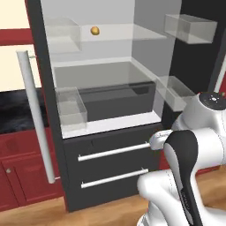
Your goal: Place the cold items (mango and tomato) from the fridge in one tupperware on the dining counter. Place the warm items (kebab skewer and hot dog) in the stove area in another tupperware.
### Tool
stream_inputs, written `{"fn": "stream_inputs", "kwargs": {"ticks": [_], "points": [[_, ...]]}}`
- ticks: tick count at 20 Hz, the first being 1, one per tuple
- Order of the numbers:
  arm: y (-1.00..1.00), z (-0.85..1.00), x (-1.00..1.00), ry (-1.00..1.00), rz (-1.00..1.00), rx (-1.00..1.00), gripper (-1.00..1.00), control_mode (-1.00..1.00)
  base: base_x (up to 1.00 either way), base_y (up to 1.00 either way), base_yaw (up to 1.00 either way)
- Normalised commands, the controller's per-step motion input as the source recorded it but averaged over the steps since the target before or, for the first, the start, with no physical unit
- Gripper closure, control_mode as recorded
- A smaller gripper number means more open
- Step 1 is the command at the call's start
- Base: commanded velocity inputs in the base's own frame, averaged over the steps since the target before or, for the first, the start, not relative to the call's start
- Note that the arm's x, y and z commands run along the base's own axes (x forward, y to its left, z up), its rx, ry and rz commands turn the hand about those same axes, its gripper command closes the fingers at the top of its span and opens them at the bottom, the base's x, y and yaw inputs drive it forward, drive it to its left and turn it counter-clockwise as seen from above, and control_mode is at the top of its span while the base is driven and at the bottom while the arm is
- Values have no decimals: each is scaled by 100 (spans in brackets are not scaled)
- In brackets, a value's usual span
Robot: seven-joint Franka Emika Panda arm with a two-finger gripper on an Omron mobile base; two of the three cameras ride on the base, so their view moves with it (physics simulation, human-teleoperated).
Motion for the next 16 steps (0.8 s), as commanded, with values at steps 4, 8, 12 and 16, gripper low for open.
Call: {"fn": "stream_inputs", "kwargs": {"ticks": [4,8,12,16], "points": [[0,0,0,0,0,0,-100,100,100,6,2],[0,0,0,0,0,0,-100,100,100,6,2],[0,0,0,0,0,0,-100,100,84,10,7],[0,0,0,0,0,0,-100,100,70,12,11]]}}
